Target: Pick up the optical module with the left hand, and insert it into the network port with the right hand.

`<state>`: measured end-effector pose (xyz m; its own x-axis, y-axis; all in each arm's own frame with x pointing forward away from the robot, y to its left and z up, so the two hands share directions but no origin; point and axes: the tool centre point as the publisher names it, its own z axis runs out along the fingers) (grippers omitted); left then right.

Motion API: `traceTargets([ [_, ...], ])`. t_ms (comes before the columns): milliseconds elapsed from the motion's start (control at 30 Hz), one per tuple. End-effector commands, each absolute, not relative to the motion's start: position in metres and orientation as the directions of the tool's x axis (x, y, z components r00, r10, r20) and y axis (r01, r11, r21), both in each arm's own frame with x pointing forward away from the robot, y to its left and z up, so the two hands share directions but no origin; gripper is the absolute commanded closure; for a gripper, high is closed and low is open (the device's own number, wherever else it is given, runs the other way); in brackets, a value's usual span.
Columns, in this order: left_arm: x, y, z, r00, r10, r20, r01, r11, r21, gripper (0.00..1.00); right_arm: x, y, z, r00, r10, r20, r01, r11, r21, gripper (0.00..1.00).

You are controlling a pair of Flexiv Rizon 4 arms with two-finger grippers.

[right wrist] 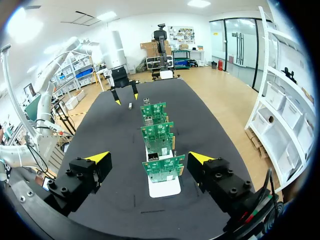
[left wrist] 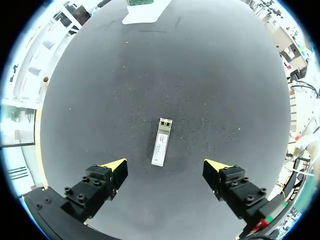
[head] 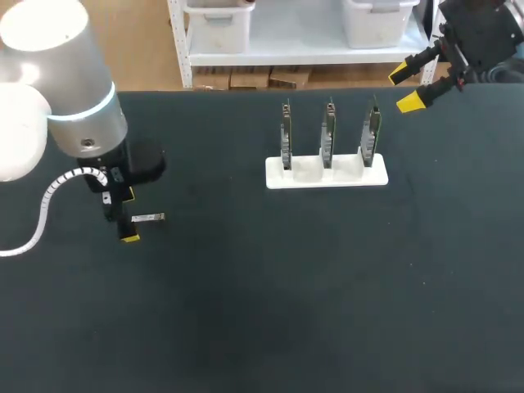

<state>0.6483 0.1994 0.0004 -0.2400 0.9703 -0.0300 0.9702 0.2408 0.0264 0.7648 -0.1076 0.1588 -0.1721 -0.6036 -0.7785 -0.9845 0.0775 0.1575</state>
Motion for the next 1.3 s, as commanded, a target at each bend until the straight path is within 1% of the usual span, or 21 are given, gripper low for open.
traceTargets([
  [33,0.6541,0.1939,-0.0039,-0.238,0.971,-0.016,0.971,0.238,0.021,0.0,0.7634,-0.1075,0.1586,-0.171,-0.603,-0.779,-0.985,0.08,0.154,0.0],
  [400,0.6537,0.1886,-0.0055,-0.212,0.977,-0.03,0.977,0.212,0.022,0.0,0.7634,-0.1075,0.1586,-0.171,-0.603,-0.779,-0.985,0.08,0.154,0.0],
  [800,0.6537,0.1886,-0.0082,-0.176,0.984,0.005,0.983,0.176,0.048,0.0,0.7634,-0.1075,0.1586,-0.171,-0.603,-0.779,-0.985,0.08,0.154,0.0],
  [1300,0.6551,0.1898,-0.0105,-0.181,0.983,0.012,0.983,0.181,0.021,0.0,0.7634,-0.1075,0.1586,-0.171,-0.603,-0.779,-0.985,0.08,0.154,0.0],
])
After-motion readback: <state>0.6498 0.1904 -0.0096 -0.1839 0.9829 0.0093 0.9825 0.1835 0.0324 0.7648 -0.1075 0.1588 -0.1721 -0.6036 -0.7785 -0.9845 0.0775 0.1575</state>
